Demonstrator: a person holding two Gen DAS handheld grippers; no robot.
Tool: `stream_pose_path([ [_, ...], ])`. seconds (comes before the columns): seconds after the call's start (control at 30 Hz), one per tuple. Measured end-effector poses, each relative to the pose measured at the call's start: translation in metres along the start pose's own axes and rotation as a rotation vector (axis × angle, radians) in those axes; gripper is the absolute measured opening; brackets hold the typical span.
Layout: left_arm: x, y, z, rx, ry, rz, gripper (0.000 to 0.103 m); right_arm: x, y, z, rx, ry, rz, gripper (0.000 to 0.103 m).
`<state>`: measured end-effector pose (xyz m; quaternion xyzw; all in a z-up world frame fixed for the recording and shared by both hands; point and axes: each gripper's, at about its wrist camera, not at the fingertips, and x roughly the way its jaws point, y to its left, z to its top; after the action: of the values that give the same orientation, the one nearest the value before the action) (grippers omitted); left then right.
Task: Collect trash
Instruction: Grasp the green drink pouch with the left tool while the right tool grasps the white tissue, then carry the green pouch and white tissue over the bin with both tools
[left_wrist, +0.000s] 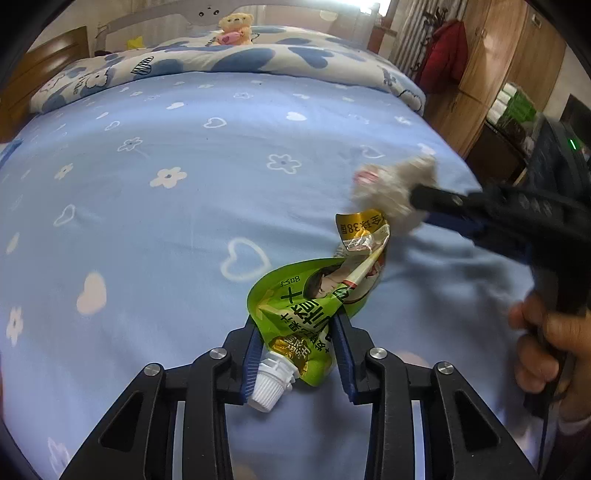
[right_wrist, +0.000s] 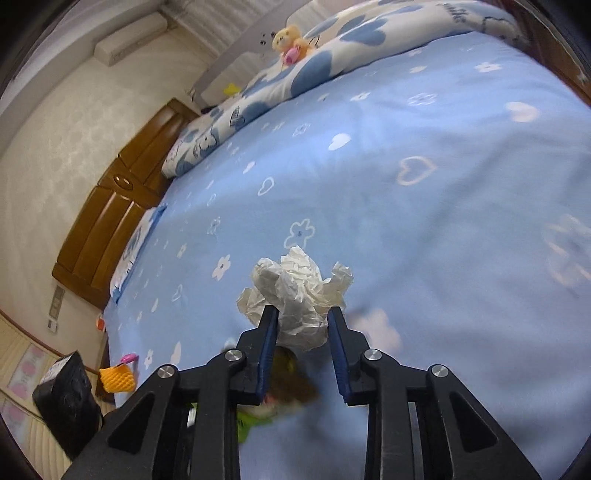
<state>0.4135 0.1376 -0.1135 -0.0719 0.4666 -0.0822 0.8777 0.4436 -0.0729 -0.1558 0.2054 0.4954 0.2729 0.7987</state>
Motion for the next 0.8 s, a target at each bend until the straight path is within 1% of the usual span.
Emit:
stream_pose_path([
  [0.1,-0.015,-0.013,-0.012,-0.008,-0.011,-0.013,0.032,-0.035,-0.004,-0.018,0.012,-0.038,-0.008,0.028],
  [0.23,-0.035,-0.034,-0.032,-0.02,-0.023,-0.054,0.032,-0.079,-0.01,-0.041,0.028,-0.076,-0.023,0.028],
  [0.4,-0.055,-0.053,-0.052,-0.025,-0.02,-0.094,0.032,-0.131,-0.017,-0.079,0.039,-0.117,-0.061,0.028],
  [0.67,-0.093,-0.084,-0.081,-0.019,-0.019,-0.142,0.032,-0.194,-0.028,-0.127,0.071,-0.172,-0.106,0.028],
  [0.8,-0.104,-0.101,-0.093,-0.003,-0.021,-0.162,0.032,-0.222,-0.031,-0.149,0.08,-0.199,-0.126,0.028],
])
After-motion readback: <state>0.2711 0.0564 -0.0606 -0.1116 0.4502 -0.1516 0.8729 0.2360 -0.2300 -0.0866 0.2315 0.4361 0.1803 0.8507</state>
